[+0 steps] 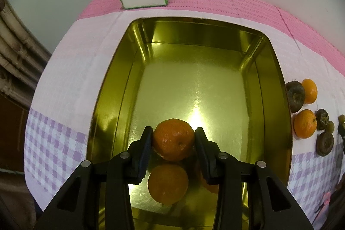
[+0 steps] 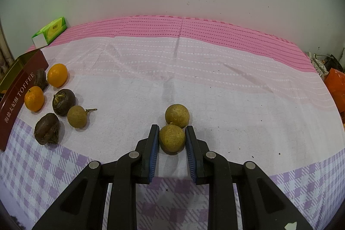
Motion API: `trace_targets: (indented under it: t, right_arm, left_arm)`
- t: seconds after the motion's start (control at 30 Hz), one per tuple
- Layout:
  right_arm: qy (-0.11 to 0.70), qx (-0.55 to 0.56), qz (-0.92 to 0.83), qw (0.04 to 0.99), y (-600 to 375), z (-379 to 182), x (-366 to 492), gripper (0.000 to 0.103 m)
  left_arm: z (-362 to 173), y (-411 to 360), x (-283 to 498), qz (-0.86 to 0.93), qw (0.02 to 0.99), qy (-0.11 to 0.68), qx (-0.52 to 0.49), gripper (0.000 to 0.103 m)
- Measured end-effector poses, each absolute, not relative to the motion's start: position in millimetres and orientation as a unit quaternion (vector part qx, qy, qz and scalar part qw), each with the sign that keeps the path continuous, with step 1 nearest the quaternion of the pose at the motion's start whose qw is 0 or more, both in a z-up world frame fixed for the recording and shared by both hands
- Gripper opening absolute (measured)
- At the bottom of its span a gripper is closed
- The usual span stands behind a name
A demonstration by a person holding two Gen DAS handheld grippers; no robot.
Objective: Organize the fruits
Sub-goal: 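Lower the orange into the tin tray with the left gripper and open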
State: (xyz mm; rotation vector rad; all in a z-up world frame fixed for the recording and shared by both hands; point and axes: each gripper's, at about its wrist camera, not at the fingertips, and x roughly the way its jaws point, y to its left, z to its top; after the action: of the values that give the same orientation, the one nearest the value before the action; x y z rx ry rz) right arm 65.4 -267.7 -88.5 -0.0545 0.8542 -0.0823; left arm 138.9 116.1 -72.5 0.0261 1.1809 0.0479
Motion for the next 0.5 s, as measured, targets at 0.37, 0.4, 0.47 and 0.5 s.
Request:
trace_targets:
  t: [0.37, 0.4, 0.47, 0.5]
  right_arm:
    - [0.414, -0.034, -0.042, 0.909, -268, -89, 66, 0.022]
    - [0.414, -0.035, -0.043, 0.909, -267, -88, 66, 0.022]
    - [0.414, -0.034, -0.043, 0.909, -268, -88, 66, 0.022]
    - [0.414, -0.035, -0.043, 0.909, -267, -88, 66, 0.022]
  left_arm:
    - [-47, 119, 122, 0.034, 0.849, 0.527, 0.029, 0.048]
    - [-45, 120, 120, 0.036, 0.85, 0.525, 0.03, 0.049]
    - [-41, 121, 114, 0.036, 0.853, 0.519, 0.028, 0.052]
    - [-39, 122, 112, 0.036, 0.855, 0.516, 0.028, 0.054]
